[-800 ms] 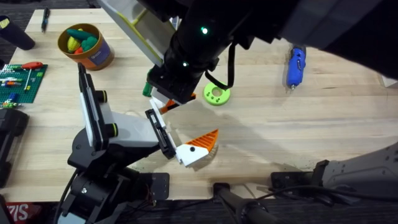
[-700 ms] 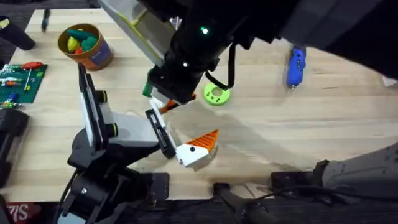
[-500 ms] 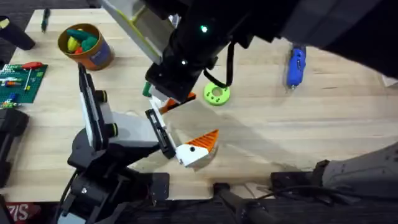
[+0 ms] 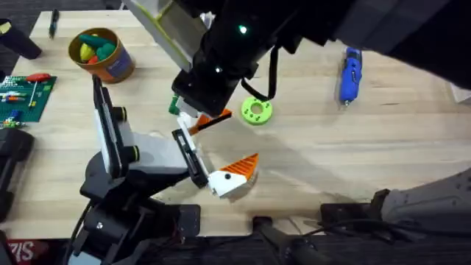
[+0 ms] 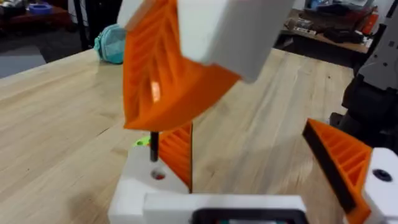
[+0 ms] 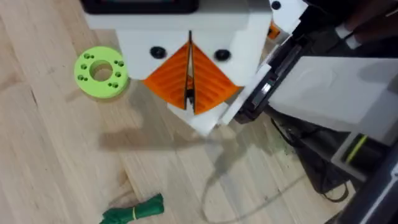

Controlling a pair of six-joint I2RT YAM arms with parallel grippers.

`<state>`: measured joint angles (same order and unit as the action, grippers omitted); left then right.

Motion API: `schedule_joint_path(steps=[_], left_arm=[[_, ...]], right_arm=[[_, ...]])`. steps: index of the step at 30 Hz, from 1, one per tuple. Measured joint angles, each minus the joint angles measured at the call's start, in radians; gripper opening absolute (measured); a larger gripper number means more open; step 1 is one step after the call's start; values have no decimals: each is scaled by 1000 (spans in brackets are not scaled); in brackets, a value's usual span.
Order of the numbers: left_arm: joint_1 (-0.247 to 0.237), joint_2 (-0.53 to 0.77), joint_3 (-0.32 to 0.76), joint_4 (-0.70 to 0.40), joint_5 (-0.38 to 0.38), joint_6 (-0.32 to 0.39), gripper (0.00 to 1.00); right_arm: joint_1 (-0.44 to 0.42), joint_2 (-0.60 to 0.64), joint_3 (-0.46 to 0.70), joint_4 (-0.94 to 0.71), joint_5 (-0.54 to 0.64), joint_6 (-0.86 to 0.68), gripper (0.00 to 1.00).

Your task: Pick up the gripper from the table and insert it into the empty holder that is missing its gripper. Then pick up a screw, insert it into the mounting hole, and use the screwdriver to tighten it. Finally, clean up the table by picking up the vegetable and placing it into the bucket.

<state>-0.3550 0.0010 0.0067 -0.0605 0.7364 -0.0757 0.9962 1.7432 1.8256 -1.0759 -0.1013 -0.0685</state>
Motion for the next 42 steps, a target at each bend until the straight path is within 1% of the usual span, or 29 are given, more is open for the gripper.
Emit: schedule_joint_path(steps=[6,18,30,35,38,42], left_arm=[[0,0,0,0,0,0,987],[0,0,0,0,0,0,987],[0,0,0,0,0,0,987],[0,0,0,0,0,-1,987],[0,1,0,-1,1,-18,987],[0,1,0,-1,2,-20,987]], right_arm=[[0,0,0,-26,0,0,10],[0,0,0,-8,-31,0,10],[0,1,0,-8,-35,-11,10],[0,25,3,-12,-35,-14,10],[-1,45,10,-4,-35,-14,10],[-3,48,13,-5,-35,-15,10]])
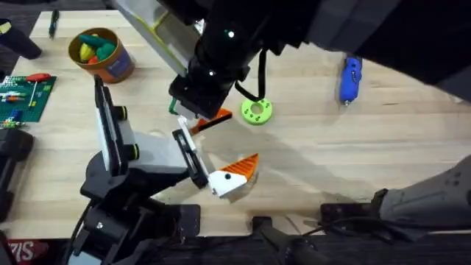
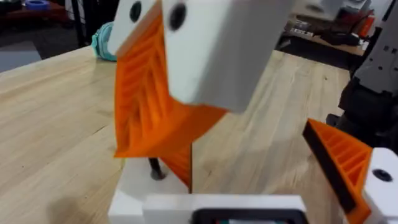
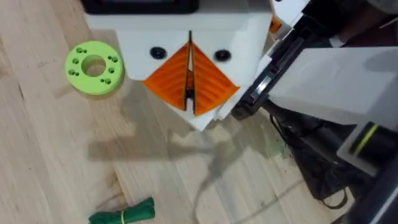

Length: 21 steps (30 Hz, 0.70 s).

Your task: Pick up the gripper from the table and insert it into the empty holder that is missing its gripper. Then pick up a screw, insert it into the mounting hole, and use the screwdriver to tighten it. Finally, clean up the table by picking up the vegetable and placing it into the bucket.

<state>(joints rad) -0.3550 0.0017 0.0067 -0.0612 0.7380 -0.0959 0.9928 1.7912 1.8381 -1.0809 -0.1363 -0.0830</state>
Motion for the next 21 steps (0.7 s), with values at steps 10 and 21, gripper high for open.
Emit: schedule_joint_path(steps=[10,21], left_arm=[[0,0,0,0,-1,-6,987],[0,0,0,0,-1,-6,987]], right_arm=[[0,0,3,-23,0,0,10],[0,0,4,-23,0,0,10]])
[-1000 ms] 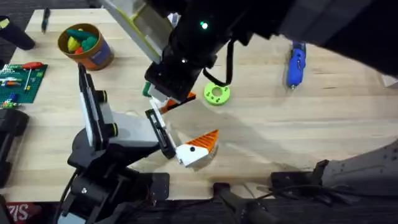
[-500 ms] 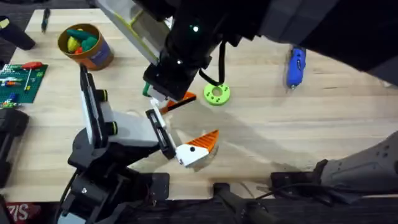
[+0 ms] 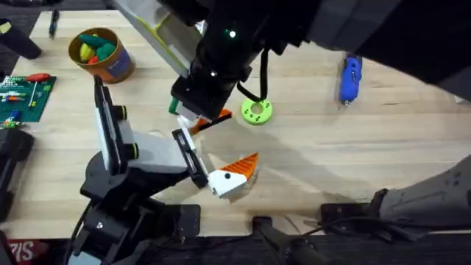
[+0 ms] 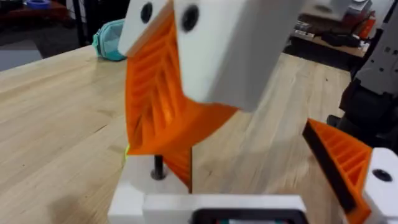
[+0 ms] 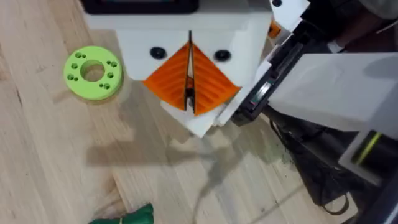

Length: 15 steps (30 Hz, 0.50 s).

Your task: Pick up the gripper from the table and insert it into the empty holder that is missing its gripper. Then pick up a screw, insert it into the mounting hole, and use the screwdriver to tighten it. Finally, clean up the table by picking up the vegetable and placing it into the bucket.

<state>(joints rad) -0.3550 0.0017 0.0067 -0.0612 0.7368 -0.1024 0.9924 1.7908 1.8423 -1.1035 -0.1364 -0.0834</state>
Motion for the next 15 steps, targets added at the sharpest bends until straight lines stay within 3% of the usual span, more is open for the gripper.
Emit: schedule_joint_path(steps=[15], left_arm=[[0,0,0,1,0,6,987]], right_arm=[[0,-6,0,-2,0,0,10]])
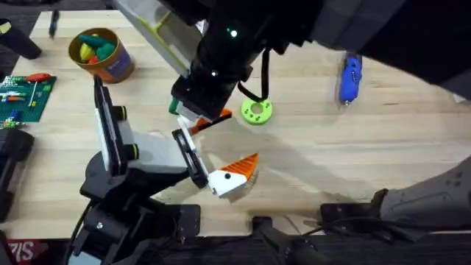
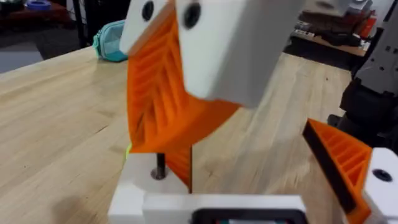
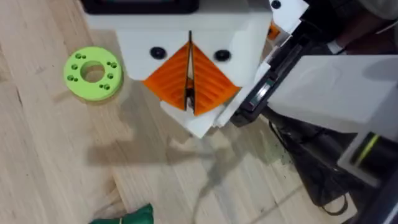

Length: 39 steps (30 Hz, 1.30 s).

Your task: Pick up the gripper from the table and insert it into the empty holder that is missing its gripper. Then pick up a screw, insert it into the mounting hole, and use the screwdriver to tighten it. Finally, clean up the table by picking up the vegetable and placing it into the bucket.

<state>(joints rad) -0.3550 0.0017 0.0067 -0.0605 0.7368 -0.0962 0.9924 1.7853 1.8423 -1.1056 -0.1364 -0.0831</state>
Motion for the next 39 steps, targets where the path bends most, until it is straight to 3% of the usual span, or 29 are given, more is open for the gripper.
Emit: schedule_joint_path(steps=[39], left_arm=[[0,0,0,0,0,6,987]], right_arm=[[0,19,0,6,-3,0,10]])
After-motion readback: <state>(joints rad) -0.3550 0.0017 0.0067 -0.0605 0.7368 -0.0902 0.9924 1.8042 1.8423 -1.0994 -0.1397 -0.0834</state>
